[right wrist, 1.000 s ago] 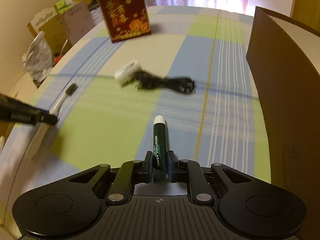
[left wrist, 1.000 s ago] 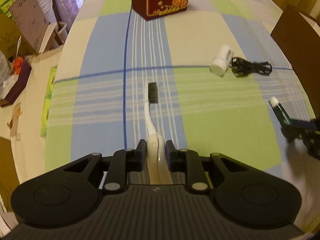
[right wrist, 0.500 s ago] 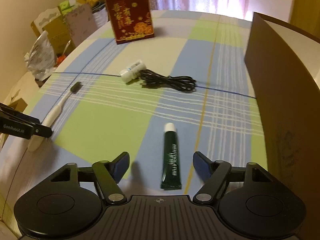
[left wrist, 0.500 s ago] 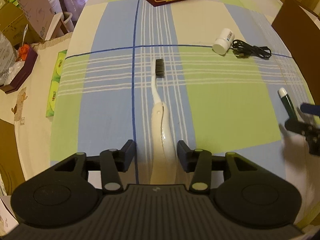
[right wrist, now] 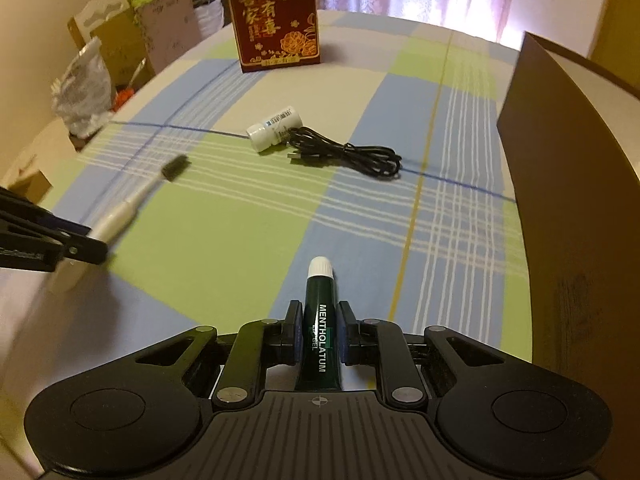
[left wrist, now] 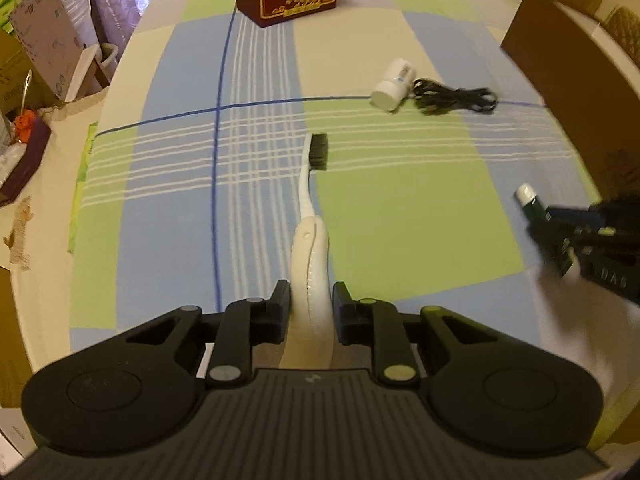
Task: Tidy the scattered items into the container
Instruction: 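Carry the toothbrush and lip gel tube with both tools over the cardboard box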
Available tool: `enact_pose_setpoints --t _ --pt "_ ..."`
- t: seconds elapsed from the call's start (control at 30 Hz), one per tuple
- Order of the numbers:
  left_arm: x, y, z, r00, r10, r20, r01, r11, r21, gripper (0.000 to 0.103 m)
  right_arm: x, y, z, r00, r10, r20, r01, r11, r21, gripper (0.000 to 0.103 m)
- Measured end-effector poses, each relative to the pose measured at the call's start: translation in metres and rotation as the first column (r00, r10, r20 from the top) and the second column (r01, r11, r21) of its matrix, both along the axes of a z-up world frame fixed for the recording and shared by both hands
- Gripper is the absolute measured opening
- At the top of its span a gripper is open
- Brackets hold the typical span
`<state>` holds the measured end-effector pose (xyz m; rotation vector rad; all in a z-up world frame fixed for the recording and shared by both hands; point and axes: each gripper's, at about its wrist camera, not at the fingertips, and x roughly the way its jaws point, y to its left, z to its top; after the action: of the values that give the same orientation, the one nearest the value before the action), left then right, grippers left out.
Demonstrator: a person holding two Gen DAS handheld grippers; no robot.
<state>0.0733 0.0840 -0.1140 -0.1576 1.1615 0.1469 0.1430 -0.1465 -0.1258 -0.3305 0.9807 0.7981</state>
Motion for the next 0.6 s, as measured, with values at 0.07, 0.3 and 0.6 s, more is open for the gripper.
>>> enact_pose_setpoints --t 0.07,0.3,0.6 --pt "-0.002 -0.001 0.008 1.000 0.006 0.026 -0.005 1.000 -0.022 0.018 -0.003 -0.006 0.008 1.000 -0.008 -0.011 0.008 1.000 0.025 0.020" --pt "0.001 -0.016 0.024 0.999 0.002 0.046 0.000 0.999 -0.036 0.018 -0.003 -0.020 0.033 1.000 -0.009 -0.021 0.011 0.994 0.106 0.020" --pt "0.020 -0.034 -0.009 0.997 0.071 -0.007 -0.071 0.997 0.013 0.025 -0.005 -0.042 0.038 0.999 0.010 -0.036 -0.006 0.993 0.116 0.020"
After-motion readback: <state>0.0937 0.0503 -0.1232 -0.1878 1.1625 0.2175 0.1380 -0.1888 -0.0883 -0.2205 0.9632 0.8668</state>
